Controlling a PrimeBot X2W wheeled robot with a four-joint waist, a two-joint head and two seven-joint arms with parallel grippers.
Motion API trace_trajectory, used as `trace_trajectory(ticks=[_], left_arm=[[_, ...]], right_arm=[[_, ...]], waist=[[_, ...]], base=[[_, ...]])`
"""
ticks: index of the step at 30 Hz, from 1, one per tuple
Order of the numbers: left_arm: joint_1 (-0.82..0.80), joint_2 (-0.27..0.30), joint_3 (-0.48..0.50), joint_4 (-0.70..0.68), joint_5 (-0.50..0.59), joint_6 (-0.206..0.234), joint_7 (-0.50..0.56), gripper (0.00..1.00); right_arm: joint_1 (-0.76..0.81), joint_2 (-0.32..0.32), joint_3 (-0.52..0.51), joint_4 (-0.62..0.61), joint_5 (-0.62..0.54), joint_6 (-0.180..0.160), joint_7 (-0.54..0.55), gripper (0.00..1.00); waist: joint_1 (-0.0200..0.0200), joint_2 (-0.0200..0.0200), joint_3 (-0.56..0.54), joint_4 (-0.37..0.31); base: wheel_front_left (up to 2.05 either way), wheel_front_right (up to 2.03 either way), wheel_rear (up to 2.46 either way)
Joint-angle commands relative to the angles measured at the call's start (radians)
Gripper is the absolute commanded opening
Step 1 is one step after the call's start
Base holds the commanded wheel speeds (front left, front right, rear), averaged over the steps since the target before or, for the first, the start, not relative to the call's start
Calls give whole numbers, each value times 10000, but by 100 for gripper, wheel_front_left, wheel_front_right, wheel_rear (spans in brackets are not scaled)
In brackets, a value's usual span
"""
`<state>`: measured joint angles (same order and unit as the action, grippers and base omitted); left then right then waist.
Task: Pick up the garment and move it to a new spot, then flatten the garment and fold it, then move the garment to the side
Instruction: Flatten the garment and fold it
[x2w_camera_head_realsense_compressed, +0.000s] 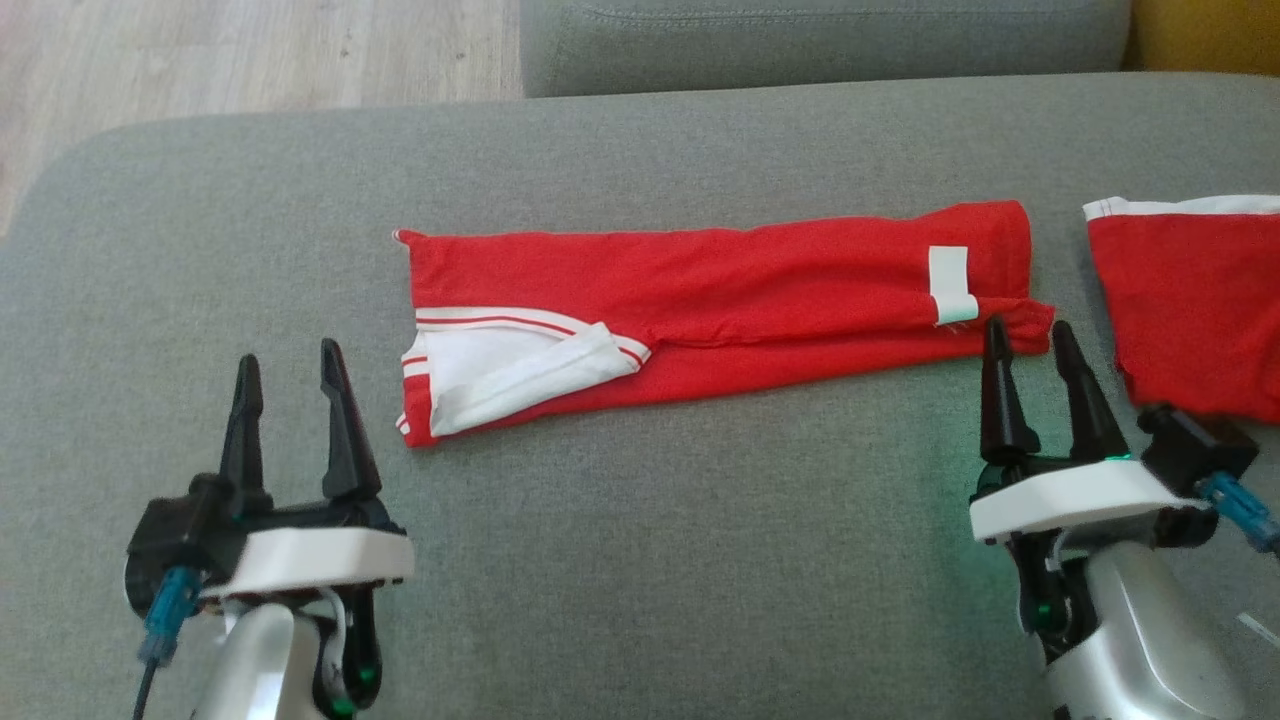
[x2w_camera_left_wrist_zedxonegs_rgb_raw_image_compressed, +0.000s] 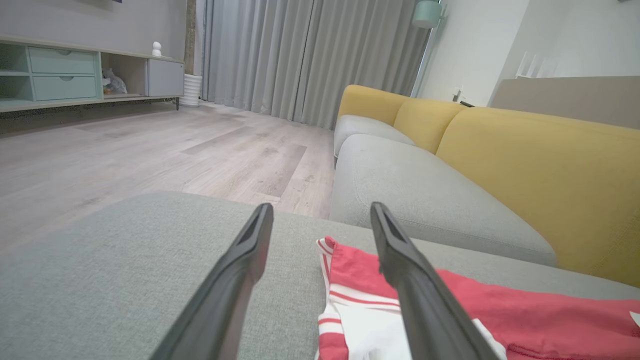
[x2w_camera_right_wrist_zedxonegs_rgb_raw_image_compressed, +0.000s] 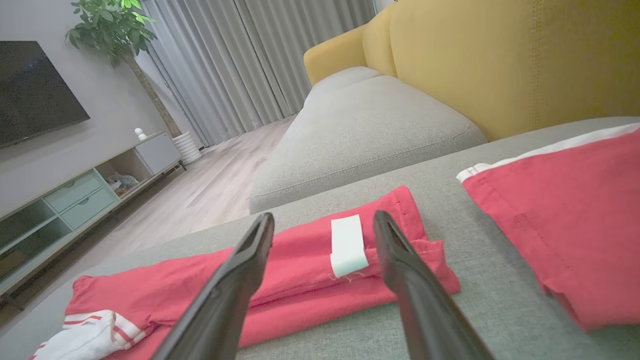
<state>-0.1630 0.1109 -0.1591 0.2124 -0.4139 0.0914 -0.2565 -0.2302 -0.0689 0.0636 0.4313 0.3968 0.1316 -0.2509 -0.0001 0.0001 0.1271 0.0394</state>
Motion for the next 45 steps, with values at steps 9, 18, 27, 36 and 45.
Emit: trace_trajectory(ticks=[9,18,27,36,45], left_arm=[[-549,-463,1119,-67,1060,-1001,-52,100],[-1153,-593,1176,133,1275,-1342,-52,100],[-1451,-604,918,323,1104,-1330,-53,100],[-1564,-606,867,309,1058,-1249,-53,100],[-1383,-606,1041,318,1176,-1308,-53,100]], right_arm=[[-795,181,-307,-245,-859,-9,-108,100],[-2478,185,-2303,1739,-2323,-9,356,100],[-3630,186,-3846,4199,-3417,-9,780,100],[-4287,186,-3636,5931,-3881,-9,609,0],[-4193,-156,-4763,5134,-4763,-9,69,0]], waist=[[1,-1,670,206],[1,-1,1403,569],[1,-1,1652,776],[1,-1,1579,629],[1,-1,1068,247]], base=[[0,0,0],[0,0,0],[0,0,0],[0,0,0],[0,0,0]])
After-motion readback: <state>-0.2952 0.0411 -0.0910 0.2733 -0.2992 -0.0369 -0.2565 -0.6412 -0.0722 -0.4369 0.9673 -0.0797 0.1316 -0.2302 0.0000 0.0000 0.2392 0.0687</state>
